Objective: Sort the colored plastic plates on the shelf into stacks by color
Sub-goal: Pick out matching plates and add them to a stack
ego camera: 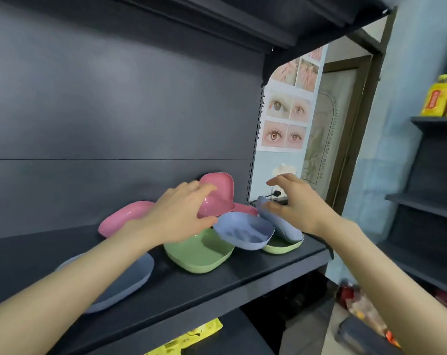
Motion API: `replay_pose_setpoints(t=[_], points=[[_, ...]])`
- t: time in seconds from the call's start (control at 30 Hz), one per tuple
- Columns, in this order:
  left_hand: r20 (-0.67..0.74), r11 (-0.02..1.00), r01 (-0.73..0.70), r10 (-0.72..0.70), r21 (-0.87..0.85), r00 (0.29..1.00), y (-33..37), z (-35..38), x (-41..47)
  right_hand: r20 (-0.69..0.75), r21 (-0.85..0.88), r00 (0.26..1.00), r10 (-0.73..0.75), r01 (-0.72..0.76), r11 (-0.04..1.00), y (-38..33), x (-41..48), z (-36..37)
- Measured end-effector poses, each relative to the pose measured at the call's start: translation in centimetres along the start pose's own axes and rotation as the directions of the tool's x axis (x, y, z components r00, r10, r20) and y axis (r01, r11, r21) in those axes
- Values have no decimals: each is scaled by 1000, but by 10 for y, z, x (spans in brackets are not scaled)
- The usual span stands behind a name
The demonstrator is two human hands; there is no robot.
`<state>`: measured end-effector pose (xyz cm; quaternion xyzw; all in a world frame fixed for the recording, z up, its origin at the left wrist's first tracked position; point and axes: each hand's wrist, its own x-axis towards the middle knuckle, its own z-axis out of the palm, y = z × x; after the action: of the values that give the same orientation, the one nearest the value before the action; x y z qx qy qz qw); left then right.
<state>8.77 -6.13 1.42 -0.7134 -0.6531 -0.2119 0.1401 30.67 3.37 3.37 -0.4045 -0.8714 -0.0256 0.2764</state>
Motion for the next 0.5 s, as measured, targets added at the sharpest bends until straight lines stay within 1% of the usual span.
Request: replay_pose_setpoints(t=[0.1, 0.2, 0.27, 0.37, 0.5], points=[[23, 999, 23, -22, -44, 999, 1, 20, 23, -24, 62, 1000, 13, -12, 998, 31, 15, 9], [107, 996, 59, -52, -64, 993, 8, 43, 46, 0, 118, 1000, 7, -7, 993, 65, 34, 23], [131, 994, 92, -84, -58, 988, 13, 54, 60, 18, 171, 1000, 4, -7, 985, 86, 48, 32], [125, 982, 185, -178, -47, 976, 17, 70, 72, 58, 269, 998, -27, 11, 963, 112, 69, 48], [145, 932, 362, -353, -35, 924, 26, 86, 74, 152, 448, 985, -86, 8, 894, 143, 91, 72]])
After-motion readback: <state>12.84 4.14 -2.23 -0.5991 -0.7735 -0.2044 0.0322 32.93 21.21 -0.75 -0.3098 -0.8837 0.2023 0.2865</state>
